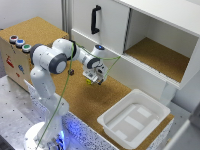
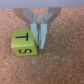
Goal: Sweep the yellow block to the left
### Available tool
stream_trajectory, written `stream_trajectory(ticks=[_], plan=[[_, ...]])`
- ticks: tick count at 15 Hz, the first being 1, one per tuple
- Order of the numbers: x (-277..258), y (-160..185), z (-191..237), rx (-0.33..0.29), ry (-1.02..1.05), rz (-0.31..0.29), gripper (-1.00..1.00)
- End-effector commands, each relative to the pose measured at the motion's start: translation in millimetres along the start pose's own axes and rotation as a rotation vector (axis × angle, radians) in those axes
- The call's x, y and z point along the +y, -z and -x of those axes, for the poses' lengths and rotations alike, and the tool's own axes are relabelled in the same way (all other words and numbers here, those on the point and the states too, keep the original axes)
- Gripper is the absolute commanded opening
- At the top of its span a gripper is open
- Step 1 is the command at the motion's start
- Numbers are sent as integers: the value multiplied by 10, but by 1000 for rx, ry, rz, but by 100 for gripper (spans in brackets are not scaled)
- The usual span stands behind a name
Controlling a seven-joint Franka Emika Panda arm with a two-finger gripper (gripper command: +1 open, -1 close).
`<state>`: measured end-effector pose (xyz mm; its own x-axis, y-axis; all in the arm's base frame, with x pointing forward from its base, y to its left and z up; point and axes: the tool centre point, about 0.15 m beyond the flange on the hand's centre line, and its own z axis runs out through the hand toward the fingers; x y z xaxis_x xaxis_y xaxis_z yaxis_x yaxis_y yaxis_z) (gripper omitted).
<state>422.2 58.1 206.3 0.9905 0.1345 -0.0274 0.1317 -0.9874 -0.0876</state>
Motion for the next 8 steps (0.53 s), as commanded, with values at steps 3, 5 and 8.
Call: stream_trajectory(ticks=[3,5,8], plan=[[-360,-125,-166,-103,-9,37,-100],[-384,-56,-163,-98,-27,53,-100],[-335,281,-96,-61,-93,71,-100]])
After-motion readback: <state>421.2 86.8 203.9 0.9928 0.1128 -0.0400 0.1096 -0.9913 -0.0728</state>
